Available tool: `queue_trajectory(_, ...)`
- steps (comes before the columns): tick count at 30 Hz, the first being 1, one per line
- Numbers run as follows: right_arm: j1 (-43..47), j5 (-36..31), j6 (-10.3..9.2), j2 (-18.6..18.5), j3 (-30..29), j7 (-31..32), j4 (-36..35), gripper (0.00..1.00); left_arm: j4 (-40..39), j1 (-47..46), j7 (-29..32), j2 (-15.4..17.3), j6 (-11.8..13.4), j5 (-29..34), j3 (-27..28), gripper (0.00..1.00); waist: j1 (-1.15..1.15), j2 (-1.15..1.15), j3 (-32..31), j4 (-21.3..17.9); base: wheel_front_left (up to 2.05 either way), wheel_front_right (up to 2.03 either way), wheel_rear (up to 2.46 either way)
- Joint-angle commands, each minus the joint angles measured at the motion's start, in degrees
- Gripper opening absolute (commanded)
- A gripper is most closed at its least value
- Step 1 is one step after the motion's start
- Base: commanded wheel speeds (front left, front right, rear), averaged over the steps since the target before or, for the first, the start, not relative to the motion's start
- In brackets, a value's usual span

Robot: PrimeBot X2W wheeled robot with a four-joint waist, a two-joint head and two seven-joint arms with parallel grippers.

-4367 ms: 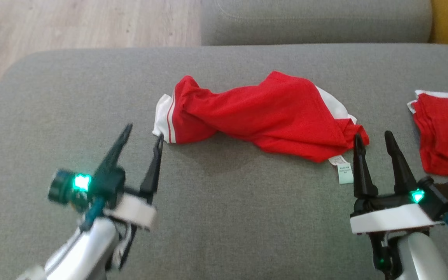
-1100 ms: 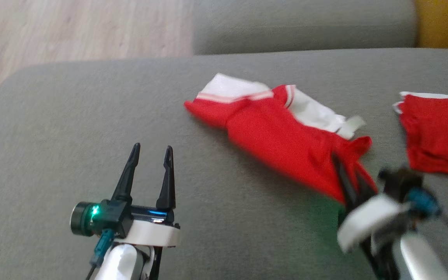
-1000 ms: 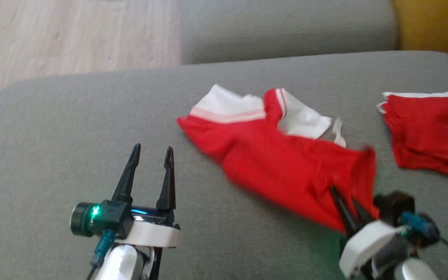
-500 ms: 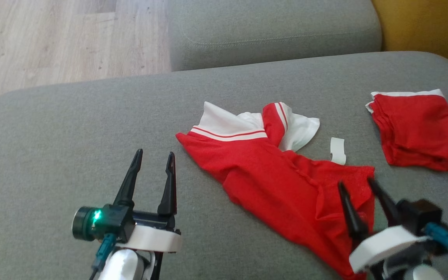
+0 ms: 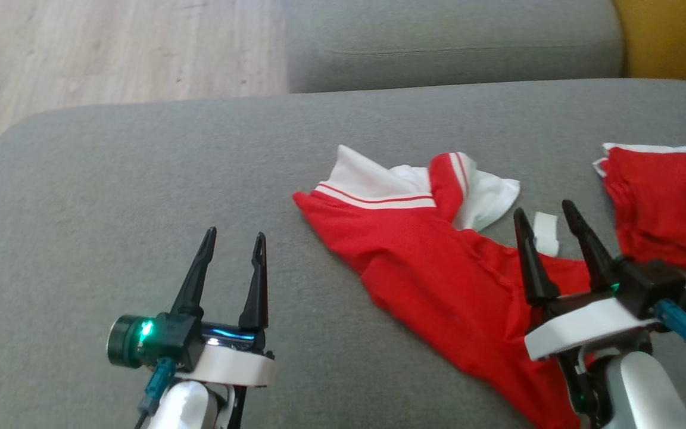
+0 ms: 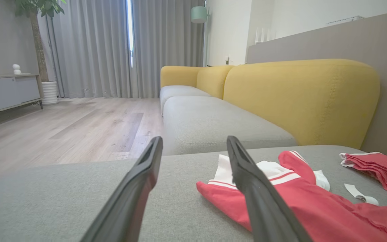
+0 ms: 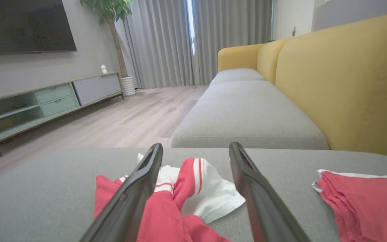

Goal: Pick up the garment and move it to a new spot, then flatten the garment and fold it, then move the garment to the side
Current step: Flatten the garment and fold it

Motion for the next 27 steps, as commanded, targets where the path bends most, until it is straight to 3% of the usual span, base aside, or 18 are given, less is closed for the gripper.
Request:
queue_trajectory(1,-2.92,-0.80,-0.04,0.22,1.01,0.45,-0.36,1.00,-1.71,-2.06,-0.36,0.05,-0.14,0.34,1.46,1.00,0.00,0.00,0.53,1.42,0.00,0.00,0.00)
queue_trajectory(9,-10.72,-1.25,-0.04,0.28,-4.40,5.30,8.21,1.00,-1.79,-3.42,-0.36,-0.01,-0.11,0.18,0.55,1.00,0.00,0.00,3.67,5.50,0.00,0.00,0.00)
queue_trajectory(13,-18.84,3.96,-0.04,0.29,-7.98,11.06,18.79,1.00,-1.61,-4.68,-0.36,-0.04,-0.14,-0.20,-0.90,1.00,0.00,0.00,6.06,8.22,0.00,0.00,0.00)
queue_trajectory(20,-26.66,6.94,-0.04,0.30,-9.61,14.74,31.64,1.00,-1.63,-6.35,-0.36,-0.05,0.93,-1.89,-3.54,1.00,0.00,0.00,8.00,11.41,0.00,0.00,0.00)
queue_trajectory(27,-31.66,0.27,-0.04,-0.08,-13.42,15.90,42.80,0.98,-1.85,-7.30,-0.36,-0.05,1.98,-3.03,-4.72,1.00,0.00,0.00,9.53,13.61,0.00,0.00,0.00)
